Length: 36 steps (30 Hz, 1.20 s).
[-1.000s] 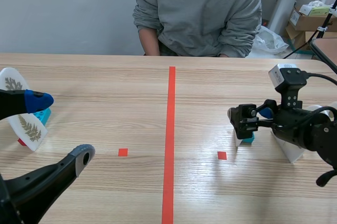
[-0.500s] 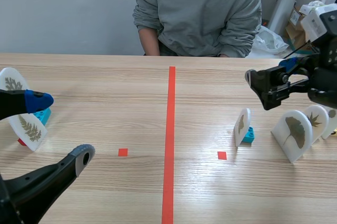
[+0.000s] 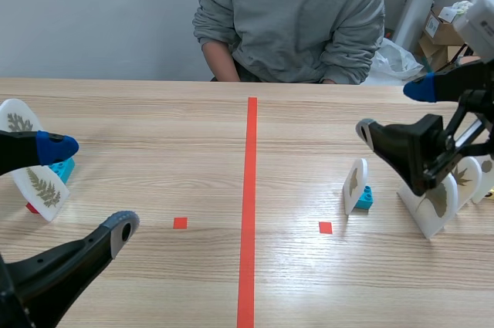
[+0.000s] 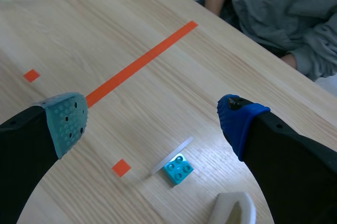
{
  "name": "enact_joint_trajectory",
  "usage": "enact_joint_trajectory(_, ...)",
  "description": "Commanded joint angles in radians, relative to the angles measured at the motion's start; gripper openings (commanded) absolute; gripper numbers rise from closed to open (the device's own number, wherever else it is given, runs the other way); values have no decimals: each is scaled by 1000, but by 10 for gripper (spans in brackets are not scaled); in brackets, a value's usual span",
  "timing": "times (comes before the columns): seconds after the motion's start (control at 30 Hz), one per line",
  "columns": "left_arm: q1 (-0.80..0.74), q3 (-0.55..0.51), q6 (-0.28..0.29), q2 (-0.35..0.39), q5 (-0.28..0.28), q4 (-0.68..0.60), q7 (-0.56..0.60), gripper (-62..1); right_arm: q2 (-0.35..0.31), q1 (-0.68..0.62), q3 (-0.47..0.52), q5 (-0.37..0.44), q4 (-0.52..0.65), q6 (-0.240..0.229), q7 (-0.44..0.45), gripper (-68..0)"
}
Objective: Do the leaf sorting experiment
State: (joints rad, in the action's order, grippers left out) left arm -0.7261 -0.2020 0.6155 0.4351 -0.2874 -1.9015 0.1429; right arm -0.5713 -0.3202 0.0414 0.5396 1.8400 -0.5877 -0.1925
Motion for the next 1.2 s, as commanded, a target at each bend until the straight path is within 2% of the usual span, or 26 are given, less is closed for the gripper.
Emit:
enact_joint_trajectory(0.0, -7, 0, 5, -2, -8, -3, 18, 14, -21, -14, 13, 10, 22, -17, 12, -169)
enact_joint_trajectory(0.17, -7, 0, 5, -2, -8, -3, 18, 14, -21, -73, 19, 10, 74, -65, 14, -169)
enact_joint_trajectory(0.33, -5, 0, 4, -2, -8, -3, 18, 14, -21, -109, 24, 10, 103, -78, 15, -169)
enact_joint_trajectory(1.17, -5, 0, 5, -2, -8, -3, 18, 14, -21, -110, 26, 10, 104, -79, 15, -169)
